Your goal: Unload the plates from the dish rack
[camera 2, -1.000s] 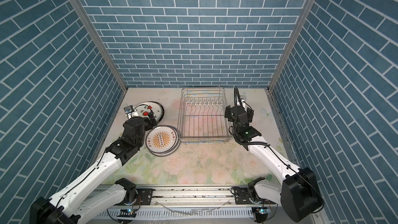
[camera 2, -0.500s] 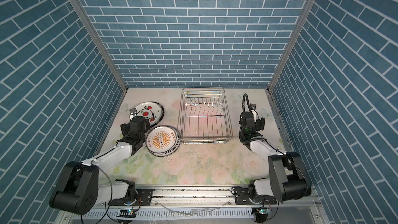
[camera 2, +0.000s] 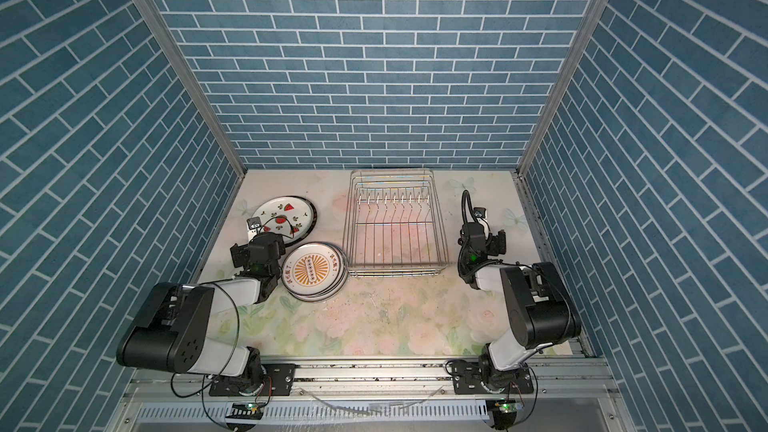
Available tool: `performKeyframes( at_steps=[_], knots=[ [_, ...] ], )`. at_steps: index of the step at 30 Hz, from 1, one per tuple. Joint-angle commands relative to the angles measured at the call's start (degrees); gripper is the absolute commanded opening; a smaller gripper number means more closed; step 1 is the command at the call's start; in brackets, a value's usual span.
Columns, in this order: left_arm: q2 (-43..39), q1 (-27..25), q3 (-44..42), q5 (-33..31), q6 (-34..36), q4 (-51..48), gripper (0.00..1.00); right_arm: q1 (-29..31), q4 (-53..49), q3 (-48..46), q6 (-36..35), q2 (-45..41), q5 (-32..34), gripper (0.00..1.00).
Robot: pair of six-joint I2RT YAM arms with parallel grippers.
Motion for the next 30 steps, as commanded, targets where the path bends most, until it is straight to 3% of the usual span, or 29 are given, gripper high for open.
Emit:
performKeyframes(
  at_steps=[1,6,9,13,15,16,17,19,20,30],
  knots=[
    [-0.9,2.29,-0.71,5.24,-0.15,5.36,1.0,-3.93,1.47,-1.16,3.29,-1.71,-4.89,0.93],
    [-0.3,3.06,0.13,9.22,0.83,4.45,1.0,-14.11,5.04,-6.02,9.23,-5.02,-26.33,0.93],
    [-0.41,3.16,-0.24,10.29,1.08,5.09,1.0,-14.16,8.71,-6.79,7.0,-2.61,-30.85,0.93],
    [-0.44,3.24,-2.29,14.11,2.43,8.98,1.0,-14.21,12.27,-8.36,6.66,-1.69,-32.01,0.95],
    [2.59,5.44,-3.06,24.58,3.41,11.88,1.0,-14.2,12.3,-8.31,6.7,-1.67,-32.05,0.97],
    [5.86,4.86,-3.8,24.26,5.77,19.39,1.0,-14.2,11.81,-8.21,6.7,-1.79,-31.96,0.97],
    [3.46,3.81,-2.99,22.03,5.15,13.95,1.0,-14.24,12.25,-8.31,6.7,-1.65,-32.0,0.98],
    [5.11,4.39,-4.41,21.69,4.96,19.26,1.0,-14.2,12.17,-8.3,6.66,-1.65,-31.86,0.98],
    [3.48,4.37,-3.72,22.11,4.12,15.21,1.0,-14.19,12.03,-8.32,6.7,-1.74,-31.82,0.98],
    [4.53,3.77,-2.47,21.04,4.83,13.96,1.0,-14.07,12.54,-8.64,6.7,-1.89,-31.29,0.99]
  ],
)
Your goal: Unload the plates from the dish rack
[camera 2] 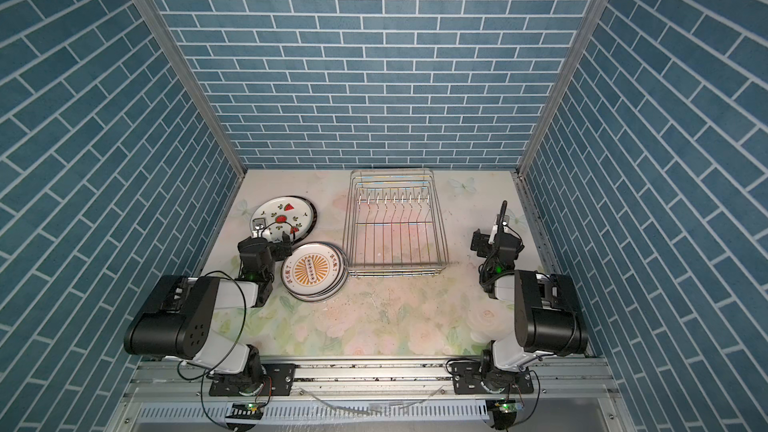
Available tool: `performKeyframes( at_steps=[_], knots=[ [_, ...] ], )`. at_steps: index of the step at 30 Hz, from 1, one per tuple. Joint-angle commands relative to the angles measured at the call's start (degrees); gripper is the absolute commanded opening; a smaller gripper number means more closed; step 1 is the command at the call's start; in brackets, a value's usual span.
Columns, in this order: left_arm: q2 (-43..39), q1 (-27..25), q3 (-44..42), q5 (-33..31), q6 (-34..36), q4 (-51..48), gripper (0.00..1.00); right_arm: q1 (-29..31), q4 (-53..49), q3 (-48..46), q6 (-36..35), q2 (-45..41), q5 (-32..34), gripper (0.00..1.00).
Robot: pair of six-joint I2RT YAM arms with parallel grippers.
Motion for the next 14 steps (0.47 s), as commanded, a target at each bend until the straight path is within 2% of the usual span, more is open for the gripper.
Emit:
performKeyframes(
  at_steps=[1,3,14],
  knots=[
    [0.46,-0.39,0.8,-0.18,0.92,1.11,1.0,0.41,1.95,-1.09,0.58,0.57,-1.21,0.99],
    [0.29,-0.47,0.94,-0.18,0.75,0.32,1.0,0.39,0.49,-0.35,-0.53,0.59,-4.06,0.99],
    [0.34,-0.47,0.97,-0.13,0.76,0.5,1.0,0.36,0.79,-0.42,-0.76,0.7,-4.84,0.99]
  ],
)
